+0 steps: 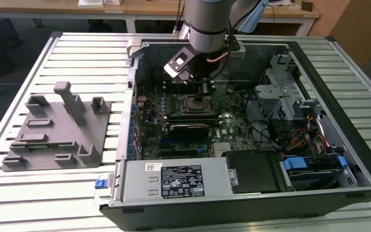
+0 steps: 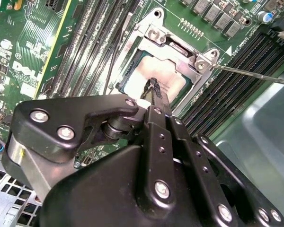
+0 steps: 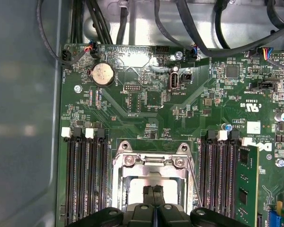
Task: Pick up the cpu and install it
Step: 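Install the first cpu locking lever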
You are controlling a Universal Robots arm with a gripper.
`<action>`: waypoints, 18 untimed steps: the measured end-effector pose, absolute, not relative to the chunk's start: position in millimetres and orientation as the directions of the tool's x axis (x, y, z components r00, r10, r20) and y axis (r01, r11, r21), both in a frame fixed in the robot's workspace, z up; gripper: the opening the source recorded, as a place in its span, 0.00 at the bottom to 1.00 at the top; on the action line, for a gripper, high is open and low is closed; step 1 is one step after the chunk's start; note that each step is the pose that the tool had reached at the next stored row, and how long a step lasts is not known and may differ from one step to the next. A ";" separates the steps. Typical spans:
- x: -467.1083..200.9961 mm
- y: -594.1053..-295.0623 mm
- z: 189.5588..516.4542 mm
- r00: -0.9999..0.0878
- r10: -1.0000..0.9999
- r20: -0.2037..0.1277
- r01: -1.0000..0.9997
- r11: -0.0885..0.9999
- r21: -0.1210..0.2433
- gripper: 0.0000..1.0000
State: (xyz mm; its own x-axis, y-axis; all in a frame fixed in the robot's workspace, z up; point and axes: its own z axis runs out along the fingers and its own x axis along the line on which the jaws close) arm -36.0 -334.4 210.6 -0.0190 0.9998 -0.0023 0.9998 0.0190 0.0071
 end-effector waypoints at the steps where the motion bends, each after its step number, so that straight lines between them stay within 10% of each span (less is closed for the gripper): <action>1: -36.0 -334.4 211.0 -0.019 1.000 -0.002 1.000 0.019 0.007 0.11; 18: -36.0 -334.4 228.1 -0.019 1.000 -0.002 1.000 0.019 0.007 0.11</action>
